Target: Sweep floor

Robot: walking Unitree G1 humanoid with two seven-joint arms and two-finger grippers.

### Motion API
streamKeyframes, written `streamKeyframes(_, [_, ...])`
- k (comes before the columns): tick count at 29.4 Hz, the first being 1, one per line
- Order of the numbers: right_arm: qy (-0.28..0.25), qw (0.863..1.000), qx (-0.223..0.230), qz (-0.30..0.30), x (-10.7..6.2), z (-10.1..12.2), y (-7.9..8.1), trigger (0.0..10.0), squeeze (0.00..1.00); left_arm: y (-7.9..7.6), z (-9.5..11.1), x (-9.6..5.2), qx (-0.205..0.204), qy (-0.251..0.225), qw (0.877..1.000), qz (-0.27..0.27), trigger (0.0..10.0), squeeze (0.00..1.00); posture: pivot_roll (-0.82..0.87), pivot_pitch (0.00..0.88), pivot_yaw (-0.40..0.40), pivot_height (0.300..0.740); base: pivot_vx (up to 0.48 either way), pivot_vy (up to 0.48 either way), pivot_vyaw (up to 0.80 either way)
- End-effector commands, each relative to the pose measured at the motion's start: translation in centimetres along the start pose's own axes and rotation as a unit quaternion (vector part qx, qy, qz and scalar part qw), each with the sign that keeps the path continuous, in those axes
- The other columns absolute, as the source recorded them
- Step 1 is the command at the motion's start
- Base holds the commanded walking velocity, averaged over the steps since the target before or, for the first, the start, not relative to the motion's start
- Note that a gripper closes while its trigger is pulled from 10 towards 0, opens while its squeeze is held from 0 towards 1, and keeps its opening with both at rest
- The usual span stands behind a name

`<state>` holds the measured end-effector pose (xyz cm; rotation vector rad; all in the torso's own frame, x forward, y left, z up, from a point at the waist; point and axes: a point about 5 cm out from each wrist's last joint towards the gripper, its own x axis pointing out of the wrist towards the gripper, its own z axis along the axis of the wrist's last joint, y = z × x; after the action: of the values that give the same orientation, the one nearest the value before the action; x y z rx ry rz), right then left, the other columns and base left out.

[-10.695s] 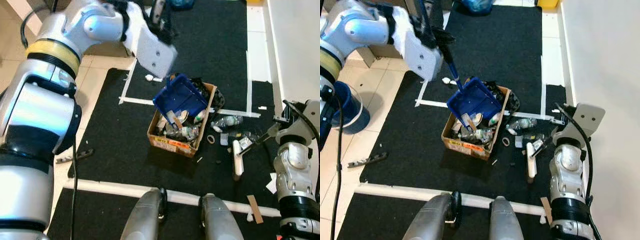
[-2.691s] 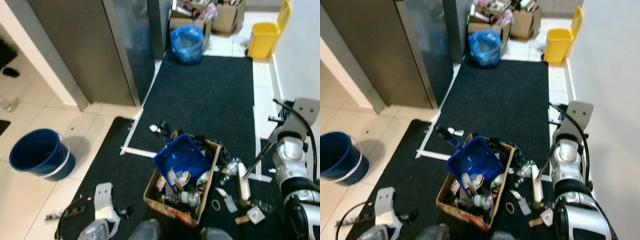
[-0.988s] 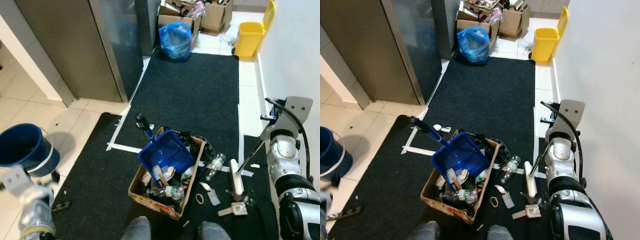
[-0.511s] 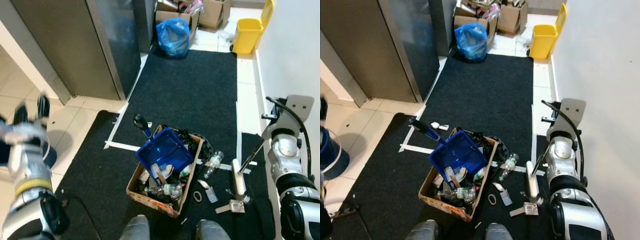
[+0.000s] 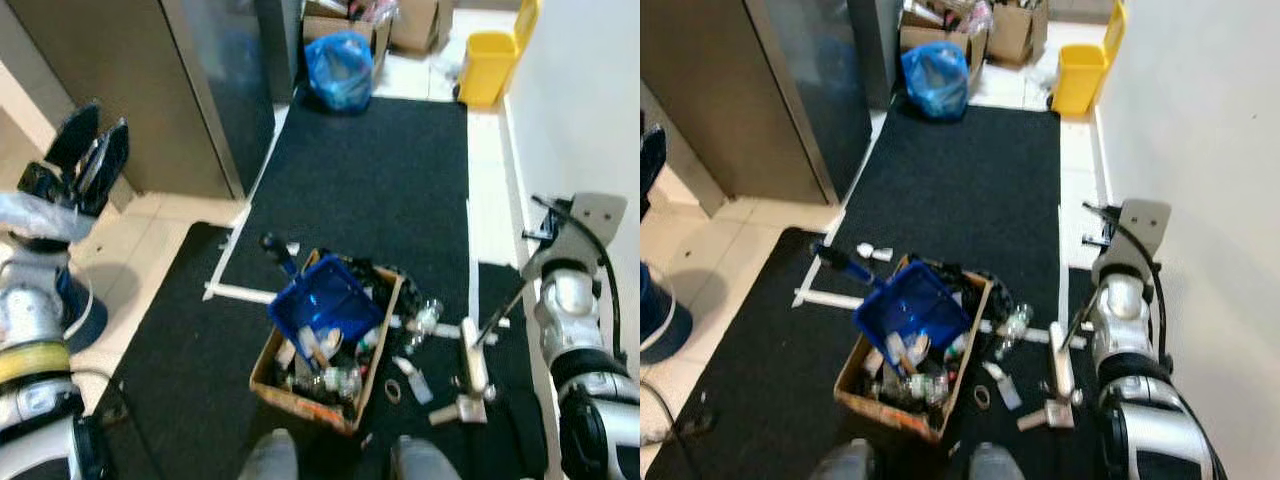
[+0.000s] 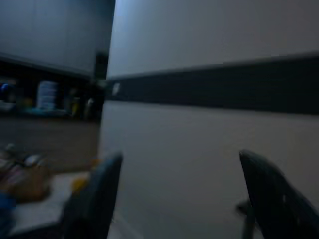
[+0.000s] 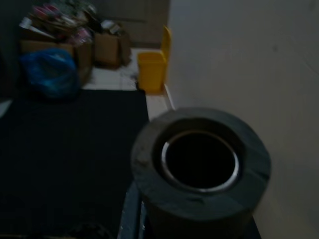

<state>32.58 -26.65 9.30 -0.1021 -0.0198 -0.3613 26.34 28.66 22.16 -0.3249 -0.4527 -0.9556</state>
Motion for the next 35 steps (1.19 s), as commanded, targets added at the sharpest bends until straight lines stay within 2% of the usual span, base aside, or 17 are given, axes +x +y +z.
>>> streamKeyframes(1, [-0.01,1.0,0.001,0.0,0.2,0.4,0.0,10.0,0.0,-0.8,-0.2,0.4,-0.013,0.037,0.998,-0.039,10.0,0.0,0.14,0.0,0.007,0.74,0.0,0.0,0.0])
streamKeyframes(3, [-0.008,1.0,0.001,0.0,0.2,0.4,0.1,10.0,0.0,-1.4,-1.9,0.5,-0.035,0.07,0.996,-0.051,10.0,0.0,0.14,0.0,0.007,0.74,0.0,0.0,0.0])
streamKeyframes(4, [-0.008,1.0,0.001,0.0,0.2,0.4,0.1,10.0,0.0,-1.4,-1.9,0.5,-0.035,0.07,0.996,-0.051,10.0,0.0,0.14,0.0,0.007,0.74,0.0,0.0,0.0])
streamKeyframes(7, [-0.008,1.0,0.002,0.001,0.2,0.4,0.2,10.0,0.0,-1.7,-3.6,0.5,-0.047,0.095,0.993,-0.046,10.0,0.0,0.14,0.0,0.009,0.74,0.0,0.0,0.0])
streamKeyframes(14, [-0.009,1.0,0.003,0.0,0.2,0.4,0.2,10.0,0.0,-2.4,-6.1,1.2,-0.049,0.146,0.987,-0.037,10.0,0.0,0.14,0.0,0.01,0.74,0.0,0.0,0.0])
streamKeyframes(17, [-0.009,1.0,0.003,0.0,0.1,0.3,0.1,10.0,0.0,-3.1,-8.0,2.6,-0.054,0.165,0.983,-0.055,10.0,0.0,0.13,0.0,0.01,0.74,0.0,0.0,0.0])
streamKeyframes(19, [-0.009,1.0,0.003,0.0,0.1,0.3,0.1,10.0,0.0,-3.3,-8.4,3.0,-0.054,0.168,0.982,-0.061,10.0,0.0,0.13,0.0,0.01,0.74,0.0,0.0,0.0])
streamKeyframes(21, [-0.01,1.0,0.003,0.0,0.0,0.3,0.1,10.0,0.0,-4.2,-9.9,4.0,-0.065,0.185,0.976,-0.094,10.0,0.0,0.13,0.0,0.009,0.74,0.0,0.0,0.0])
streamKeyframes(25, [-0.01,1.0,0.001,0.003,-0.1,0.2,0.2,10.0,0.0,-4.9,-11.8,4.9,-0.067,0.219,0.965,-0.125,10.0,0.0,0.12,0.0,0.008,0.74,0.0,0.0,0.0])
streamKeyframes(27, [-0.011,1.0,0.001,0.004,-0.1,0.2,0.2,10.0,0.0,-4.9,-12.1,5.1,-0.065,0.227,0.963,-0.128,10.0,0.0,0.12,0.0,0.008,0.74,0.0,0.0,0.0])
streamKeyframes(28, [-0.012,1.0,0.0,0.004,-0.1,0.2,0.2,10.0,0.0,-5.0,-12.8,5.2,-0.056,0.246,0.959,-0.131,10.0,0.0,0.11,0.0,0.009,0.74,0.0,0.0,0.0])
streamKeyframes(35, [-0.014,1.0,-0.002,-0.001,-0.1,0.2,-0.2,10.0,0.0,-4.8,-13.1,5.3,-0.045,0.248,0.96,-0.121,10.0,0.0,0.11,0.0,0.012,0.74,0.0,0.0,0.0])
